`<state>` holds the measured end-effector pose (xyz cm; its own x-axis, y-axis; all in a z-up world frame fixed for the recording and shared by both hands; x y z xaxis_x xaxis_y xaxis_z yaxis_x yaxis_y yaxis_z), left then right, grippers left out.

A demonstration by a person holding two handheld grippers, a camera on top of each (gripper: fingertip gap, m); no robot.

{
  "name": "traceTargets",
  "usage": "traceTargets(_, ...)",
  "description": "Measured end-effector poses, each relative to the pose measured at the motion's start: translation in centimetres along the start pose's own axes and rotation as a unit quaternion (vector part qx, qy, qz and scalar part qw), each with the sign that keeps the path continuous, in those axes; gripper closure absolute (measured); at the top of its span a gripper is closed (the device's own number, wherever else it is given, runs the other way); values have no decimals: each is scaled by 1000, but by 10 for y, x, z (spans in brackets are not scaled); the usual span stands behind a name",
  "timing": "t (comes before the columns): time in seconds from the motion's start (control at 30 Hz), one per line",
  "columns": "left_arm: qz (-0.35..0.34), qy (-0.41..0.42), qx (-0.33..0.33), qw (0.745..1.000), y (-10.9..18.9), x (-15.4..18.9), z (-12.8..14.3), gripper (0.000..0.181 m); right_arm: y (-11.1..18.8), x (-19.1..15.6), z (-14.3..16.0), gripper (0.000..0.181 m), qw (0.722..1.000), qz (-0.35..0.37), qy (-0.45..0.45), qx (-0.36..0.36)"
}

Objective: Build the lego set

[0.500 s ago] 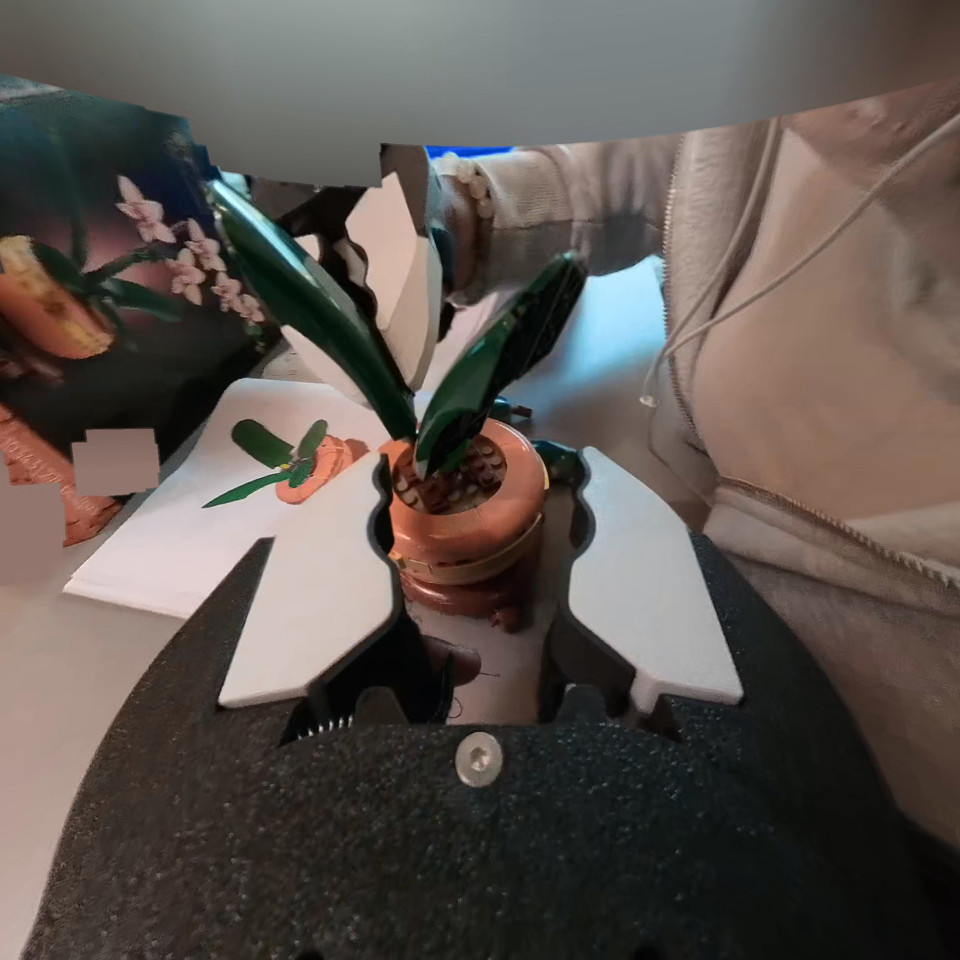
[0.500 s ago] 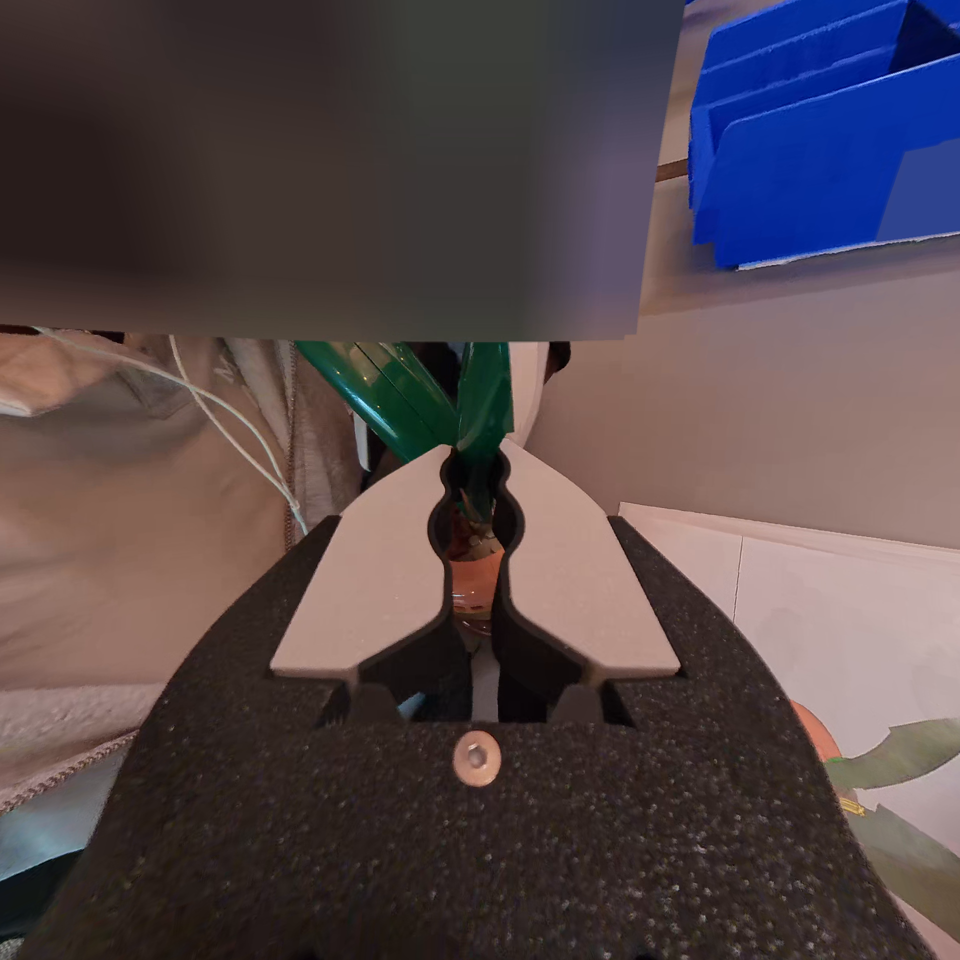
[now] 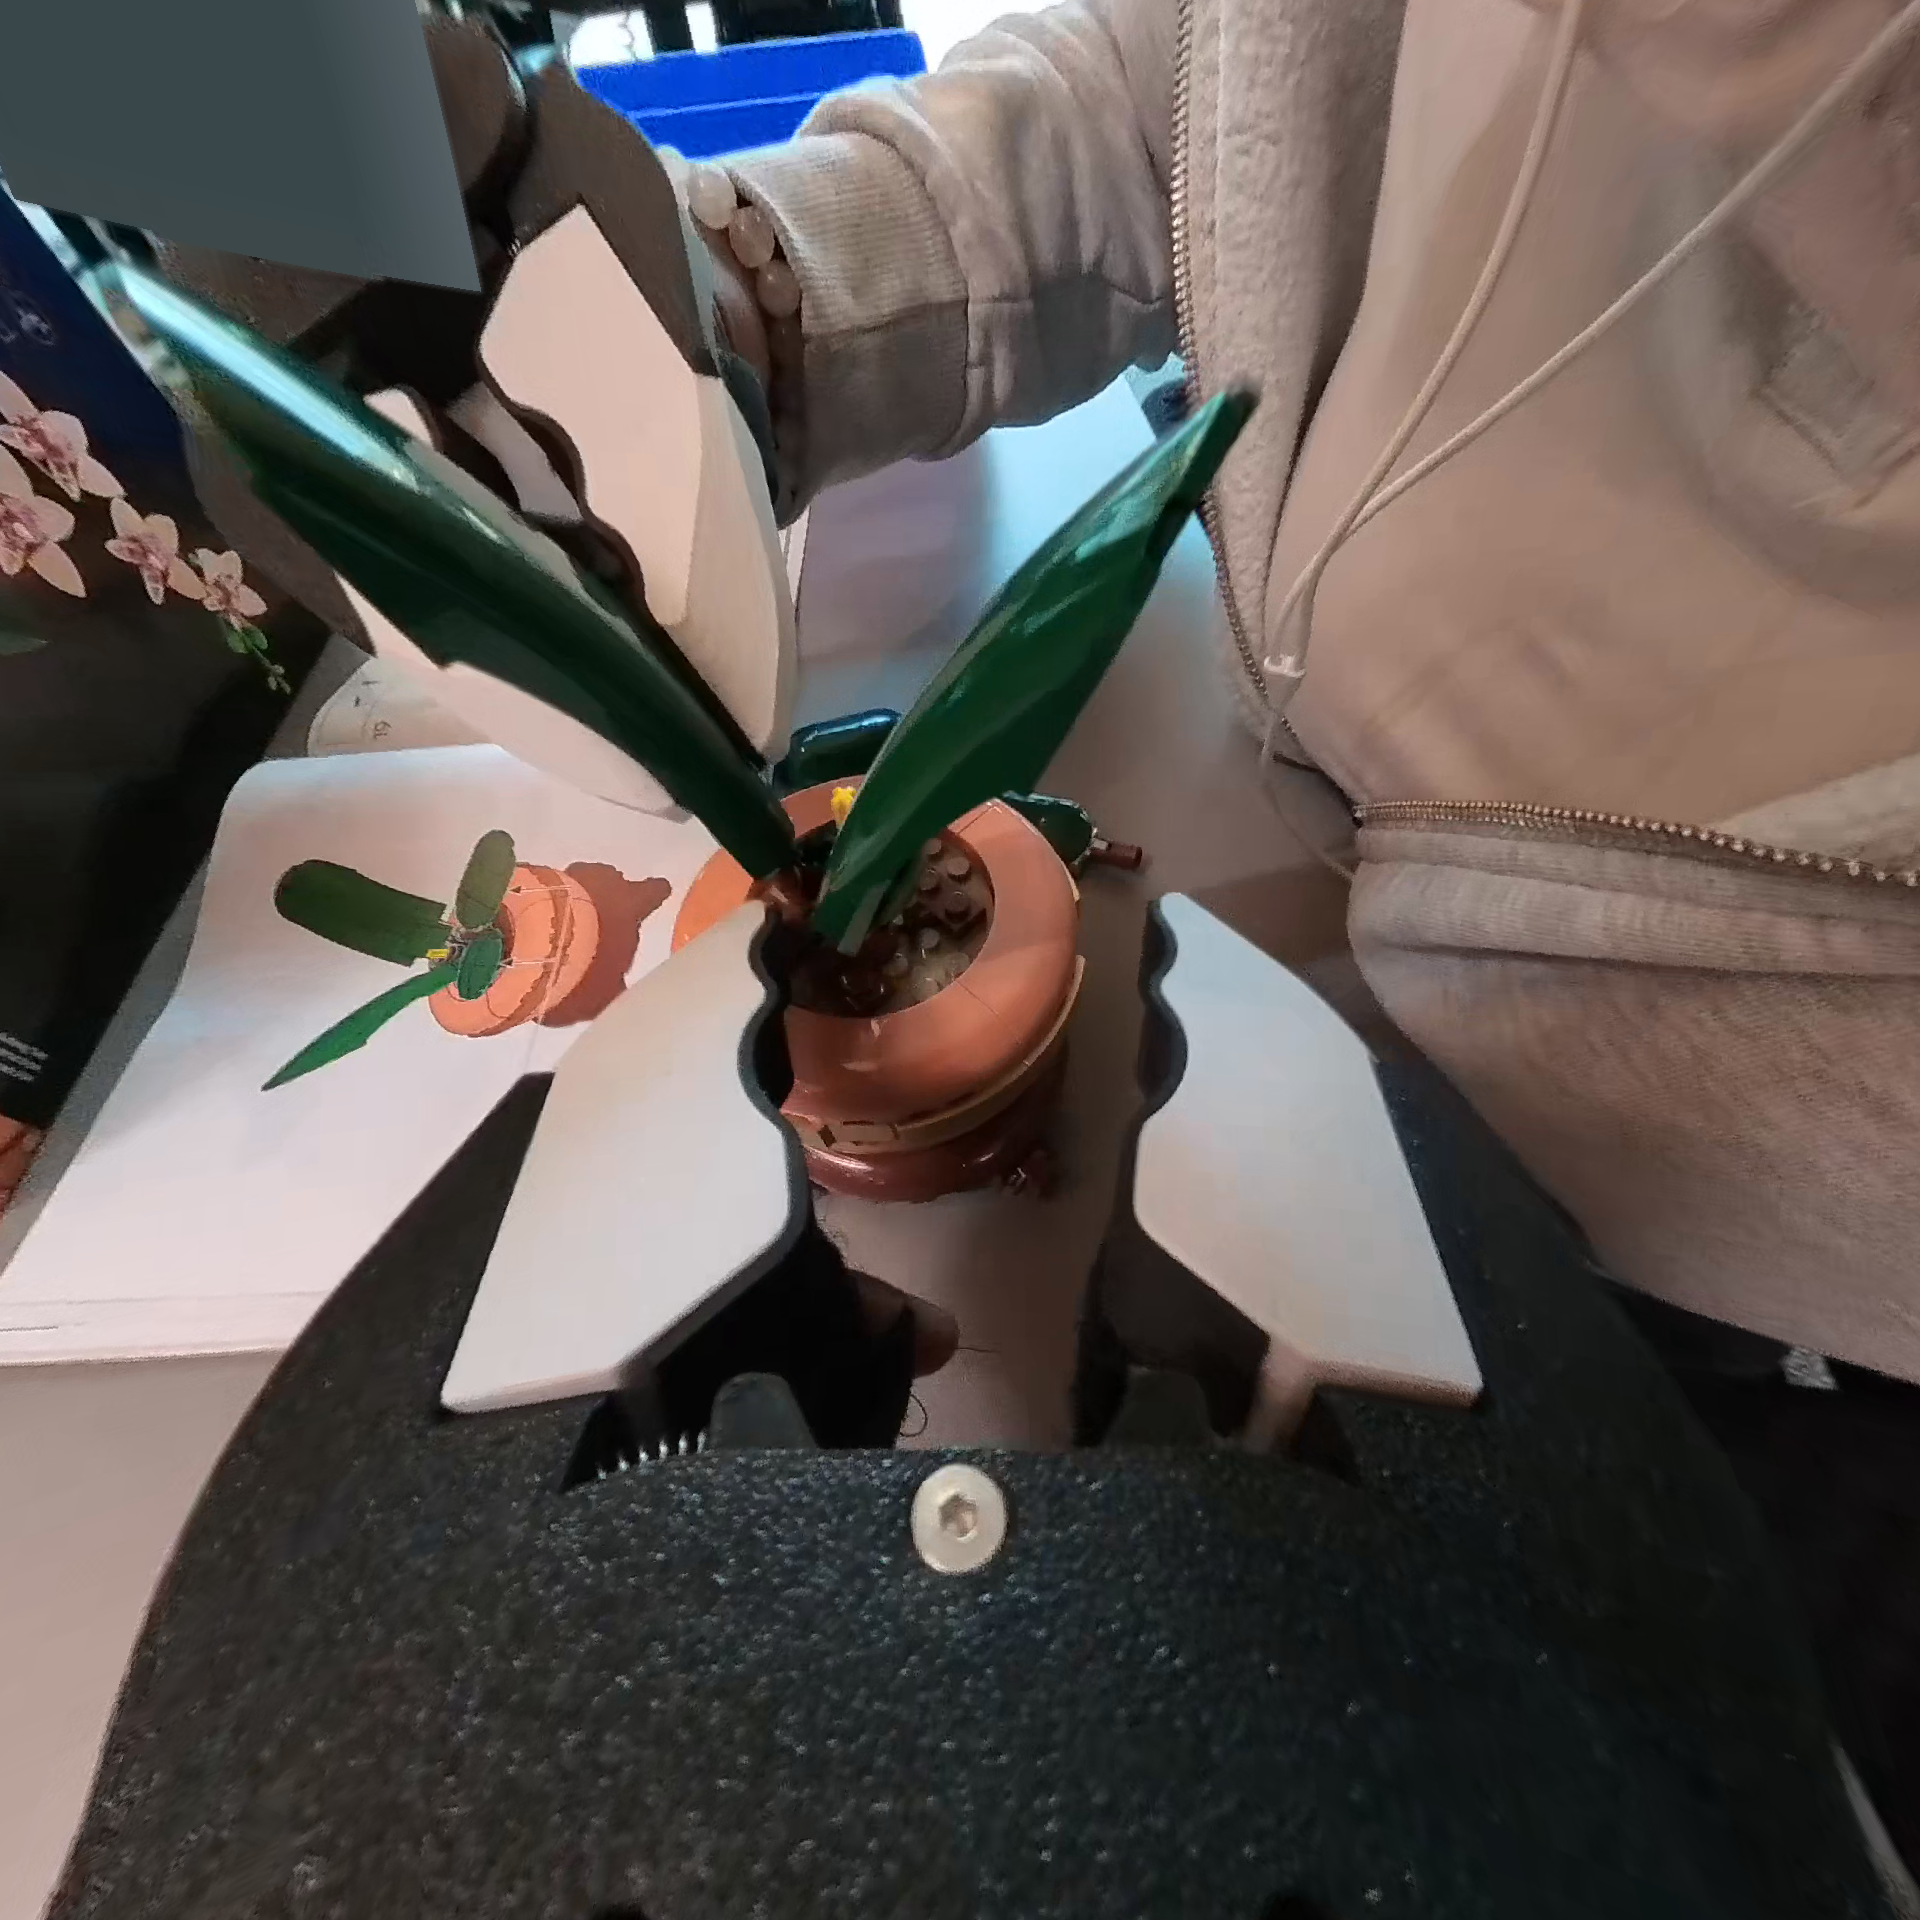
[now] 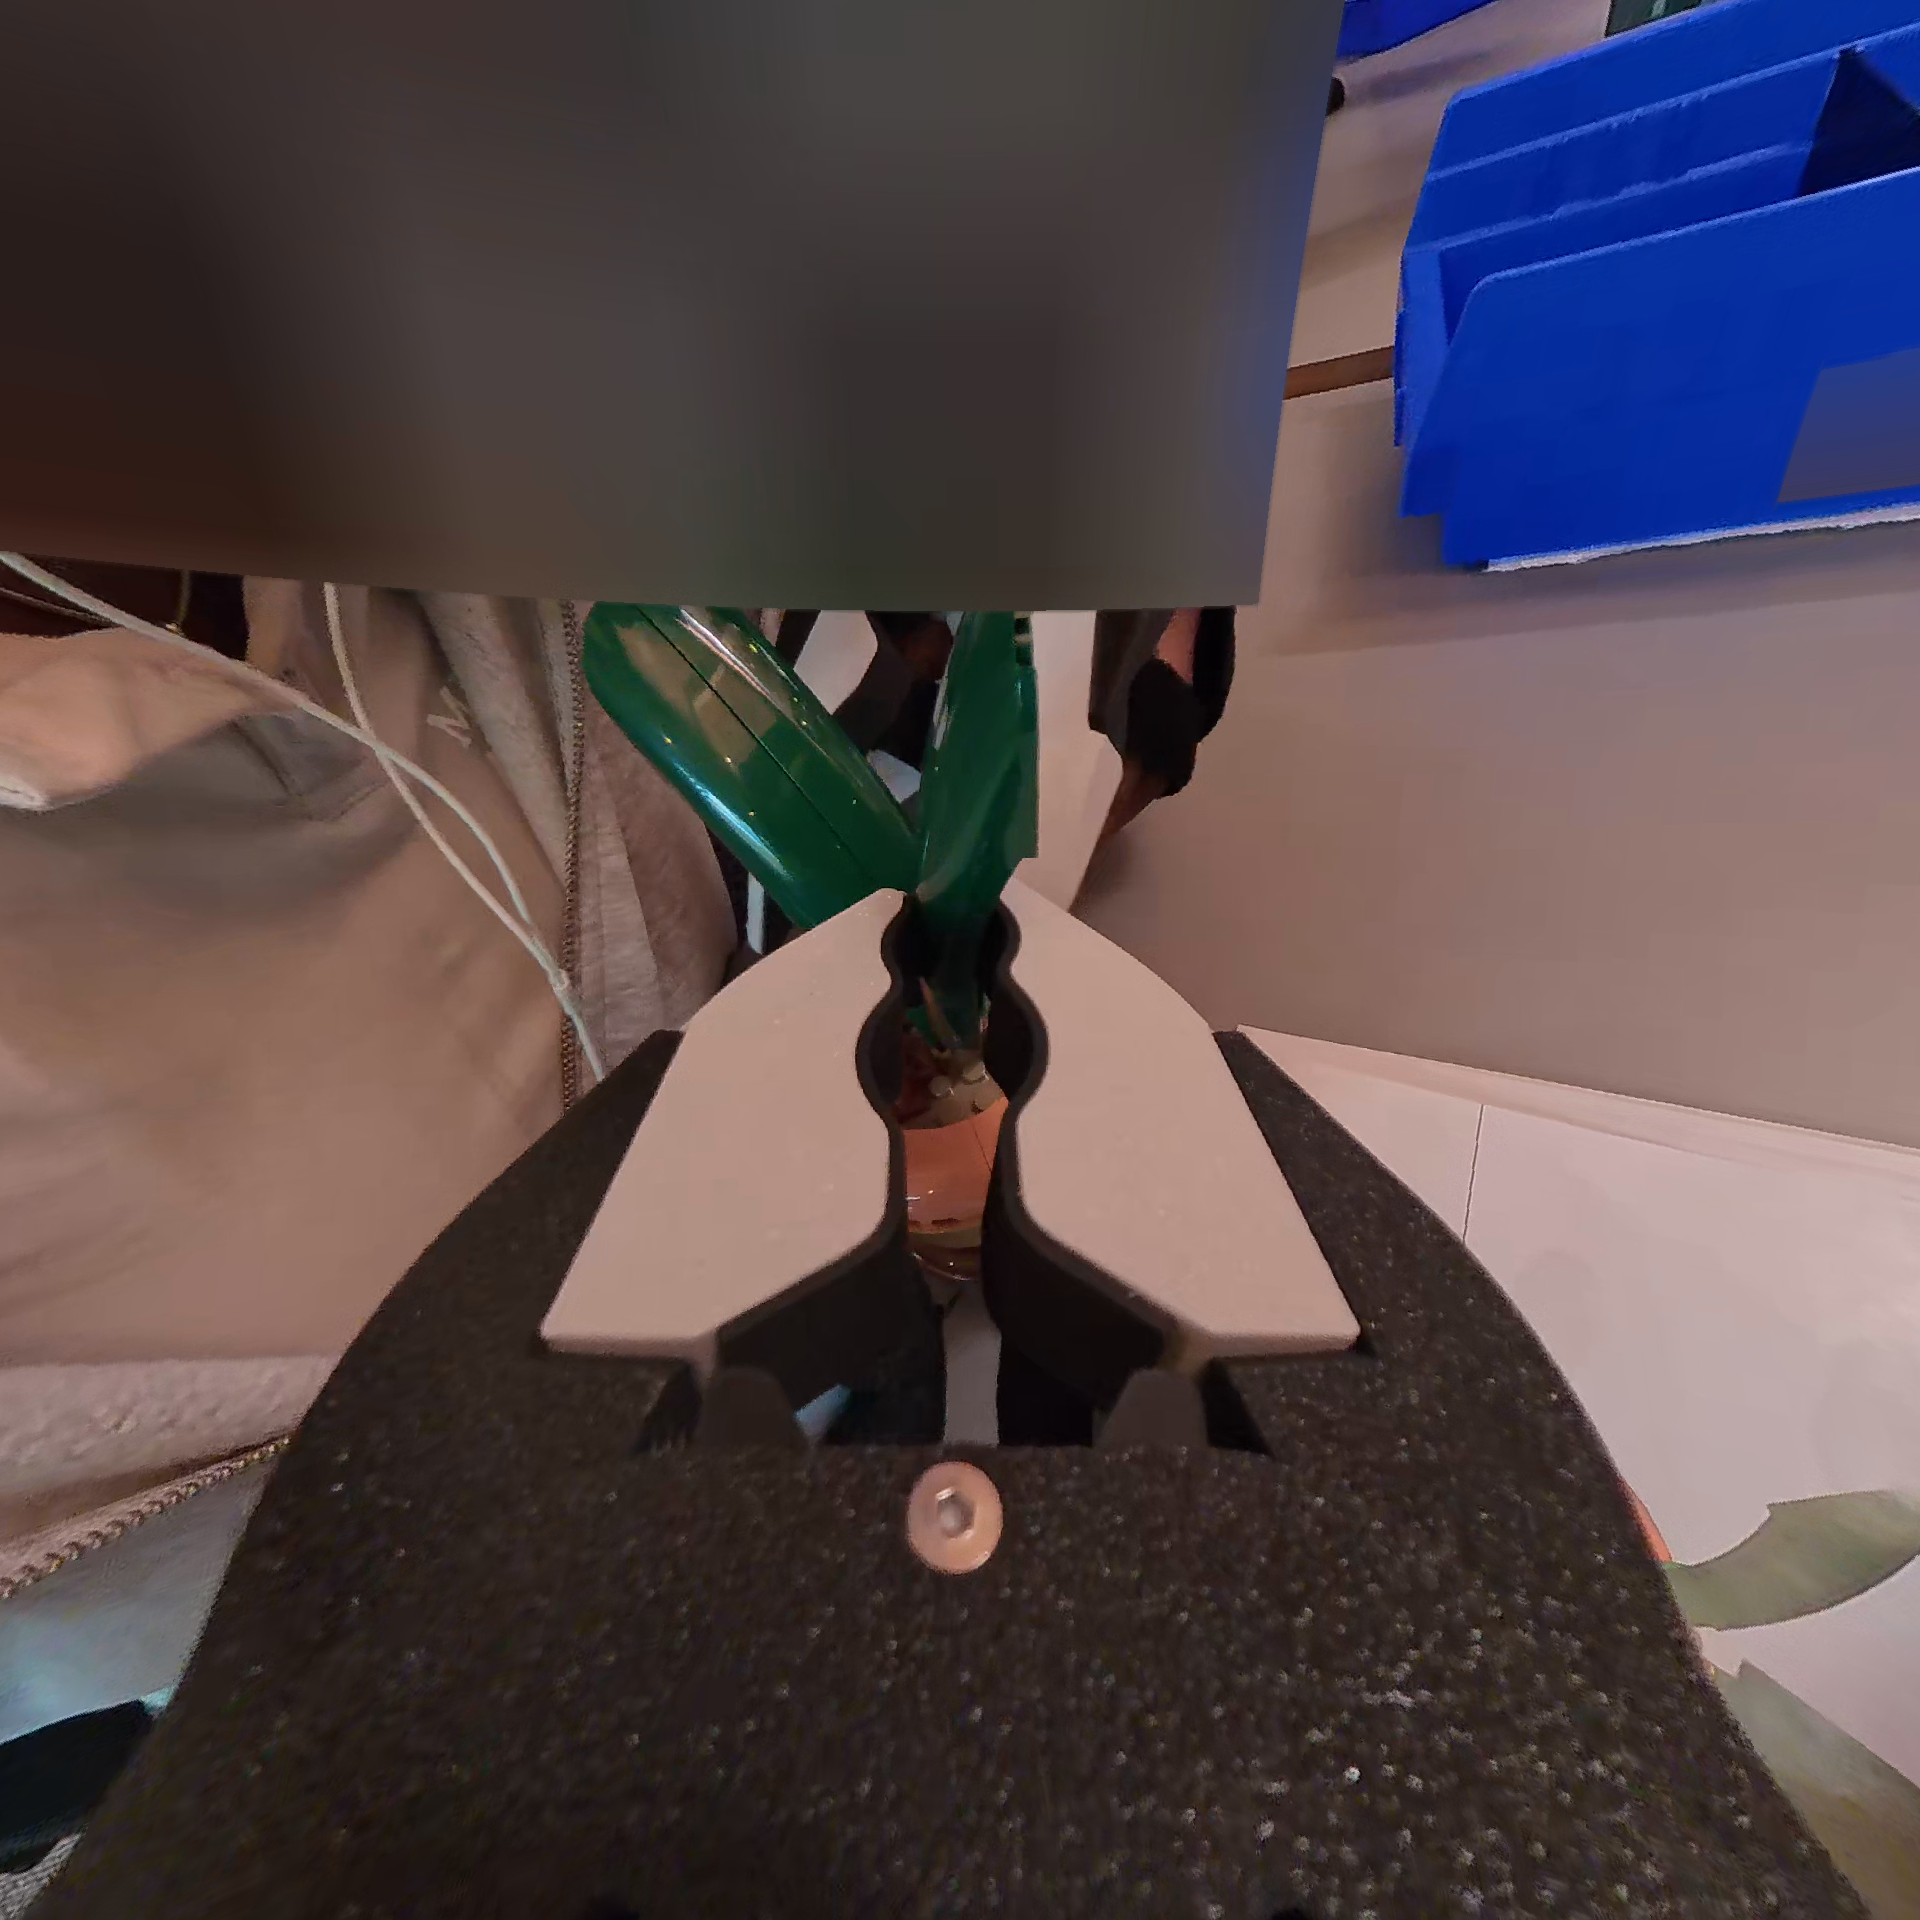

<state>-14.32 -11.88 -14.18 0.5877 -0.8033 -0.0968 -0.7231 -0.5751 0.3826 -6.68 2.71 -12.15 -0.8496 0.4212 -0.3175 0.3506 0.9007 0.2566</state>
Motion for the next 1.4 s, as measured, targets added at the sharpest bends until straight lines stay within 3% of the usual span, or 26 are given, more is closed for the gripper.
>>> traceTargets(0.5, 5, -40, -38, 998, -1, 4, 3, 124, -5, -5, 3, 172, 999, 3, 36, 6)
traceTargets(0.63, 7, -44, -37, 998, -1, 5, 4, 123, 0, -7, 7, 164, 999, -2, 39, 19)
traceTargets(0.7, 6, -47, -38, 998, -1, 5, 4, 124, 9, -4, 7, 171, 999, 3, 30, 25)
traceTargets(0.93, -1, -60, -42, 997, -1, 6, 4, 124, -1, -4, 21, 174, 995, 49, 14, -84)
traceTargets(1.2, -18, -83, -54, 995, -4, 8, 3, 126, -6, -17, 23, 178, 983, 118, 96, -104)
traceTargets(1.4, -29, -96, -66, 993, -6, 9, 1, 127, -10, -29, 21, 181, 947, 156, 233, -158)
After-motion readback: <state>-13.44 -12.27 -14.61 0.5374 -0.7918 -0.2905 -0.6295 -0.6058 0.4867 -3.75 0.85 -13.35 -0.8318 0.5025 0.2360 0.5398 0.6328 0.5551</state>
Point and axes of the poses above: each gripper's, where its closed fingertips meet, y back along the fingers, z out of its underside, x = y × z across the jaws, the point moved 9 cm from there along y, back along the fingers, and after that the axes turned 3 degrees about -z, right-handed, at the moved point
